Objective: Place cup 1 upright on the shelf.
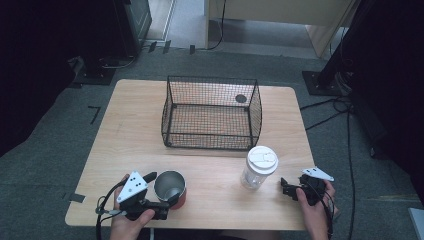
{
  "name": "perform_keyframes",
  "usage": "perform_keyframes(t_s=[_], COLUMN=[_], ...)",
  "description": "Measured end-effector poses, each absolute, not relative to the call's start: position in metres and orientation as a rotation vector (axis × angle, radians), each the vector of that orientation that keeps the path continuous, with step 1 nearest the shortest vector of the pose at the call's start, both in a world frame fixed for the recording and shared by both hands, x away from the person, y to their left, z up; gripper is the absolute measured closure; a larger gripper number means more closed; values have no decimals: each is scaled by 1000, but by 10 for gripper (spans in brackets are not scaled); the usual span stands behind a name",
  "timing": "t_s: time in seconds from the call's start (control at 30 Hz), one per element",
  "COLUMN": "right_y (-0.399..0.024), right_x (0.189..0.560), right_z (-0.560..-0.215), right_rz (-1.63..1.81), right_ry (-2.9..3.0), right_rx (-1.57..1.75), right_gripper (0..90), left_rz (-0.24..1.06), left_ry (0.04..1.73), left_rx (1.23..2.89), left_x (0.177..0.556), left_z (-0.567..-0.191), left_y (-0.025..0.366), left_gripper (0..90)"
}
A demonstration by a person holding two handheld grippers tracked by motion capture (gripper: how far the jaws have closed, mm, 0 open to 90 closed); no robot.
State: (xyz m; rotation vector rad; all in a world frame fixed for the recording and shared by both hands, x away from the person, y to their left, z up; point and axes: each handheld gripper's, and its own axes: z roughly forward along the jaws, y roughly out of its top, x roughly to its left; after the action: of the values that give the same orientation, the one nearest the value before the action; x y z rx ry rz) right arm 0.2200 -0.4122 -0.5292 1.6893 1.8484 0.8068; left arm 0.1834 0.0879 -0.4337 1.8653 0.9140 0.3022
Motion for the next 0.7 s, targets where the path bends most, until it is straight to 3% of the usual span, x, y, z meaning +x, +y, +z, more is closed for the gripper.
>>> perform_keyframes(t_s=[0.7], right_y=[-412], right_x=[220], right_z=[-529], right_rz=[808], right_ry=[1851], right_rx=[1688], right_gripper=[0], left_rz=[488], left_ry=[1015], left_rx=[1924], left_x=[175], left_z=[-469], left_y=[61], left_gripper=[0])
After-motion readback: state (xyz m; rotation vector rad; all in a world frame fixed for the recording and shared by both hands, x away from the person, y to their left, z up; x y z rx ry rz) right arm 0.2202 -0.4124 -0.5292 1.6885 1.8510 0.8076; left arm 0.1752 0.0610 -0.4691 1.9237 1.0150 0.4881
